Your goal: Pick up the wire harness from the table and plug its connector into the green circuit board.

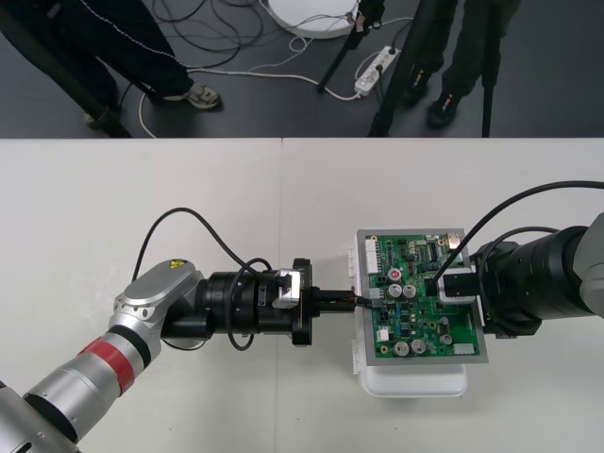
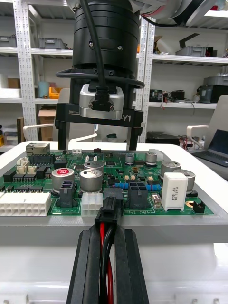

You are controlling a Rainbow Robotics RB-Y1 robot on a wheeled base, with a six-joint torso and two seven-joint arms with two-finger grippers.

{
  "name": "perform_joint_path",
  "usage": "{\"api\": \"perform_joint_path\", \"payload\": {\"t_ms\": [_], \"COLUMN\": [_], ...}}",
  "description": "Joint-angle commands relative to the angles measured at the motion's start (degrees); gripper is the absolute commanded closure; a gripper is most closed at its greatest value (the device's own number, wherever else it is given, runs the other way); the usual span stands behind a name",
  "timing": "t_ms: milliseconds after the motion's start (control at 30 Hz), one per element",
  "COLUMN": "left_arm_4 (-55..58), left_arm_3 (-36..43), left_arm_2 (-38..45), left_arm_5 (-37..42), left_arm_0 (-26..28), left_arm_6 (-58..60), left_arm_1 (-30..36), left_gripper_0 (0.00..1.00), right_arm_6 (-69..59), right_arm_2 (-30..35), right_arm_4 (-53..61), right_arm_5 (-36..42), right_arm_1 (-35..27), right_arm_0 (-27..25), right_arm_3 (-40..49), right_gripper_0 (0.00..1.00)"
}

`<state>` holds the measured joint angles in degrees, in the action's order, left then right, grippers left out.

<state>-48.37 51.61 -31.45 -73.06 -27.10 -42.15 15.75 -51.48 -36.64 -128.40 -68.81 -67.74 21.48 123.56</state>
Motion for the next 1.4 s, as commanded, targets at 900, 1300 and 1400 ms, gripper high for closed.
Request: {"api": "perform_joint_path", "payload": {"t_ms": [900,1300,1400], "left_arm_4": [-0.9,-1.0,-1.0], "left_arm_3": [0.5,0.5,0.5], "left_arm_2": [-1.2,-1.2,-1.1], "left_arm_5": [2.1,2.1,2.6], "left_arm_0": [0.1,0.6,0.6], "left_arm_6": [-8.0,-8.4,-8.5], "left_arm_1": [-3.4,-4.6,-4.8], "left_gripper_0": [1.00,1.00,1.00], "right_arm_6": [-1.8,-2.1,-2.3], "right_arm_2": [-0.5,-0.5,-0.5], "right_arm_4": [0.3,1.2,1.7], "right_arm_5": [1.5,1.6,2.0], "right_arm_1": [1.3,1.3,1.3], "right_arm_0": [1.8,1.8,1.8], "right_arm_3": [1.4,1.4,1.4], "right_gripper_0": [0.00,0.00,0.00]}}
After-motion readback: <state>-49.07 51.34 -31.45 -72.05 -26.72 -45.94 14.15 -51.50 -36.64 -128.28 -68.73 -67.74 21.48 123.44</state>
